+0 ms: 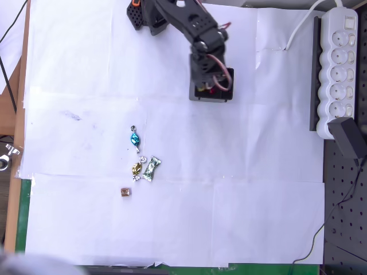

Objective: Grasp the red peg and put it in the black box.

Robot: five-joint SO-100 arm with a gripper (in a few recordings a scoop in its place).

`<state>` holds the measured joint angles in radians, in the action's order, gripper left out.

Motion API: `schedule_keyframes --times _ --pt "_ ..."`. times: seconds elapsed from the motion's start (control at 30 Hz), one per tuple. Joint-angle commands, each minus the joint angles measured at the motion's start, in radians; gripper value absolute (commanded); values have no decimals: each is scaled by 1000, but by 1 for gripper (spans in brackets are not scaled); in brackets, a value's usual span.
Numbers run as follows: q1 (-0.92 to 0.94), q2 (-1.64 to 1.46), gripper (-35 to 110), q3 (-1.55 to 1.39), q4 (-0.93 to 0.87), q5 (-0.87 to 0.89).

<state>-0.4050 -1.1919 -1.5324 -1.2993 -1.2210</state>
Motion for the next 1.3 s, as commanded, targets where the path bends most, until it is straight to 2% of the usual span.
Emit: schedule_keyframes --times 0.0,0.2,0.43,0.6,0.8,0.9,1.27 --pt "138 255 0 242 287 -126" --pt "267 402 0 718 653 -241" --pt "278 624 0 1104 793 -265" --pt "308 983 0 1428 787 -337" --pt "333 1272 0 1572 571 -334" --pt "347 1397 0 1594 382 -359" --pt "364 1419 0 1594 -40 -313"
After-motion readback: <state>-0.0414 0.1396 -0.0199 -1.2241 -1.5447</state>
